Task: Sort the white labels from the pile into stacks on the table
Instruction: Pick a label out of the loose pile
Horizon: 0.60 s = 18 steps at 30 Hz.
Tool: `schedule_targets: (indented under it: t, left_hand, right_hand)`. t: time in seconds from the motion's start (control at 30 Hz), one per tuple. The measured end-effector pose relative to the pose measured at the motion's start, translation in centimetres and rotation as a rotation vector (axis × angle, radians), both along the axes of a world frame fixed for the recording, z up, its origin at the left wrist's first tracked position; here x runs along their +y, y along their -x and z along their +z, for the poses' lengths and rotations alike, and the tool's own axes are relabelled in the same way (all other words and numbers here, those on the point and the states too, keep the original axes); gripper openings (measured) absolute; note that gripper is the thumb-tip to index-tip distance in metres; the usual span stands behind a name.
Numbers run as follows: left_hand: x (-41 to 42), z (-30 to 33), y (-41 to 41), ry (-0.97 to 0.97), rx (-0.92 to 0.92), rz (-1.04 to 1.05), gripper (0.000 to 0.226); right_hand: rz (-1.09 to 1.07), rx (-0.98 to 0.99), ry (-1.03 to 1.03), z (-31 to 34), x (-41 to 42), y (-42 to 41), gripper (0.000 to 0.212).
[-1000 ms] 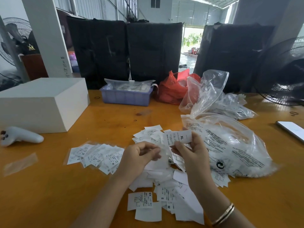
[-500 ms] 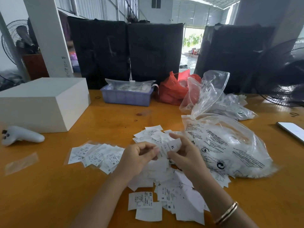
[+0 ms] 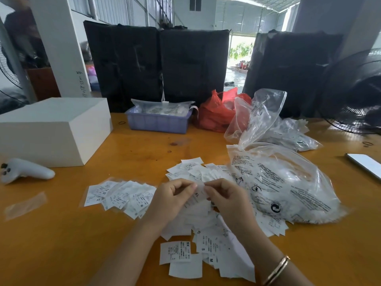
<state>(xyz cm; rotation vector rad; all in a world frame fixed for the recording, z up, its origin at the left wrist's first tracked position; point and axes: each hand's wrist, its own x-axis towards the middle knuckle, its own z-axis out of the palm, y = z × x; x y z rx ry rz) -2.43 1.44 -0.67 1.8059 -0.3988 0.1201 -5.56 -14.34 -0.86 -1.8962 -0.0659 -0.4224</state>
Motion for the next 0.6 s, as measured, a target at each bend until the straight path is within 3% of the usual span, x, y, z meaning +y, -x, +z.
schedule_targets:
  t: [0.2,0.37,0.47,0.6]
  left_hand:
    - [0.0,0.2,0.0,0.038,0.0,0.046,0.011]
    - [1.8,0.3,-1.0,0.047,0.048,0.268,0.01]
    - [3.9,0.3,-1.9,-0.132,0.005,0.464,0.008]
    - [6.5,0.0,-2.9,-0.393,-0.008,0.628,0.012]
  right_hand:
    - [-0.012,-0.174,0.444,-0.2,0.6,0.7,0.025]
    - [-0.162,-0.24,0.477,1.2,-1.3,0.2,0.034]
    - [-0.389,-0.308,0.506,2.0,-4.1,-0.4,0.029]
    - [-0.54,-0.04,0.544,1.8,-7.4,-0.9,0.04]
